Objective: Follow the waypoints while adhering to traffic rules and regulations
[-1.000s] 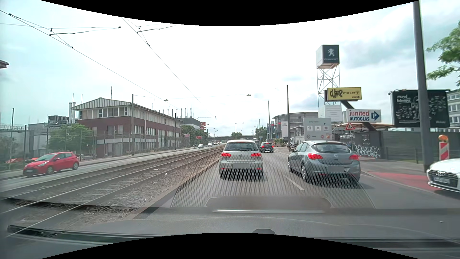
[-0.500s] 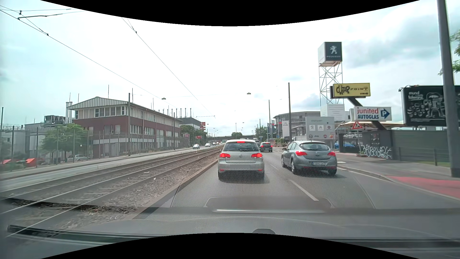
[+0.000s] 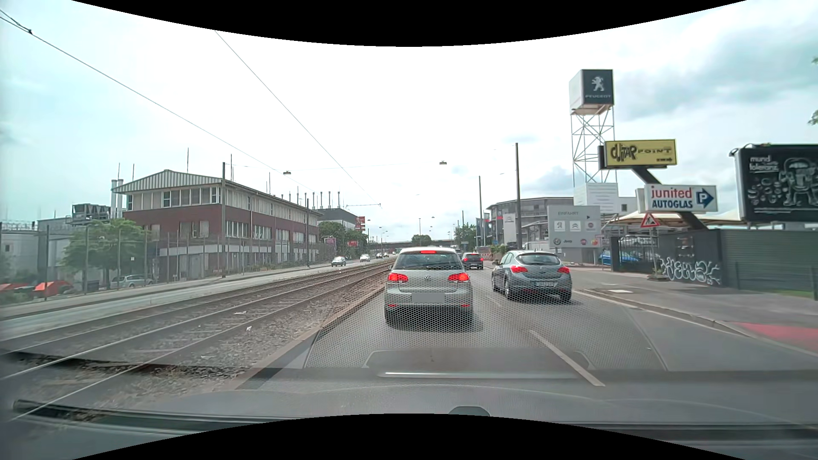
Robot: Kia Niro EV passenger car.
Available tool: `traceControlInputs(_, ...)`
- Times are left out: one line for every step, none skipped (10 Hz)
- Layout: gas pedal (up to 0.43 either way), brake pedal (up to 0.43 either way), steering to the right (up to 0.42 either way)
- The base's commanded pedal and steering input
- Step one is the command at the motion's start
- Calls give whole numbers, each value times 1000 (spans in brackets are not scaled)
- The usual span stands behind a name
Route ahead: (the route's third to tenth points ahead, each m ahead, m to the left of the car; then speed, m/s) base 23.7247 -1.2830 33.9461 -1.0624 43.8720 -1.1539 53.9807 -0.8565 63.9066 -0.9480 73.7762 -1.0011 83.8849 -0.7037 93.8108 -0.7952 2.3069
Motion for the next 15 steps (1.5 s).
traceControlInputs(0, 67, -8)
traceControlInputs(0, 73, -8)
traceControlInputs(0, 91, -8)
traceControlInputs(0, 110, -9)
traceControlInputs(0, 128, -9)
traceControlInputs(0, 140, -9)
traceControlInputs(0, 183, -9)
traceControlInputs(0, 207, -9)
traceControlInputs(0, 213, -8)
traceControlInputs(0, 201, -8)
traceControlInputs(0, 171, -9)
traceControlInputs(0, 165, -9)
traceControlInputs(0, 165, -8)
traceControlInputs(0, 189, -9)
traceControlInputs(0, 195, -9)
